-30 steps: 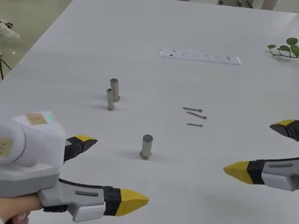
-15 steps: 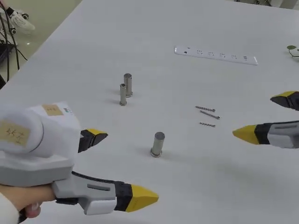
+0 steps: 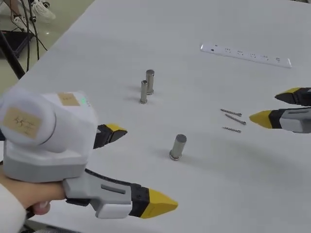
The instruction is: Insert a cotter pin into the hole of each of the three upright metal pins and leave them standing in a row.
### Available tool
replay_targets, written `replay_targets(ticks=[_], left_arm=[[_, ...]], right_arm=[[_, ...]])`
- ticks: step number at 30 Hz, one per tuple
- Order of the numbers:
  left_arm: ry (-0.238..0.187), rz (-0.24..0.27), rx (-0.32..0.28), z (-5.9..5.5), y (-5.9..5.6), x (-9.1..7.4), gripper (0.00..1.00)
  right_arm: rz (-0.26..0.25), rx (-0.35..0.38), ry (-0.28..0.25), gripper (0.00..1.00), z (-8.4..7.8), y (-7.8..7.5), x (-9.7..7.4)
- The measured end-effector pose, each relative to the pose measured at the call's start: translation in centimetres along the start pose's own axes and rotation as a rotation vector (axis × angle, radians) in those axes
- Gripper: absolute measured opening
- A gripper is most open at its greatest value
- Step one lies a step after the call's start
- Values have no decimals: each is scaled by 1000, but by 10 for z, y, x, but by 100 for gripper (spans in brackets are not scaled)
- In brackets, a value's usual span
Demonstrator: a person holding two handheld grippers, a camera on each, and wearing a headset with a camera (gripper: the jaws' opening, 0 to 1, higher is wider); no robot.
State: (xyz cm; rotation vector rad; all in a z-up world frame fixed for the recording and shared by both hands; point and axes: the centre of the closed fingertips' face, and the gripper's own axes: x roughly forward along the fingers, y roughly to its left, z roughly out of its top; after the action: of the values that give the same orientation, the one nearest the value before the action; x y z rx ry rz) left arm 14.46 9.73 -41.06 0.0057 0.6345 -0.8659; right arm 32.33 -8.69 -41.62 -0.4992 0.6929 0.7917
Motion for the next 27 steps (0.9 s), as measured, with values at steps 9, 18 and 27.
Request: replay_targets(ticks=[9,18,27], left_arm=[[-2,13,11,1,3,-4,98],[1,10,12,0,2,-5,98],[-8,12,7,-1,-1,-10,98]], right_arm=[[97,-60,67,26,-9,7,34],[166,-95,144,17,-19,18,51],[167,-56,203,9,-32,19,68]])
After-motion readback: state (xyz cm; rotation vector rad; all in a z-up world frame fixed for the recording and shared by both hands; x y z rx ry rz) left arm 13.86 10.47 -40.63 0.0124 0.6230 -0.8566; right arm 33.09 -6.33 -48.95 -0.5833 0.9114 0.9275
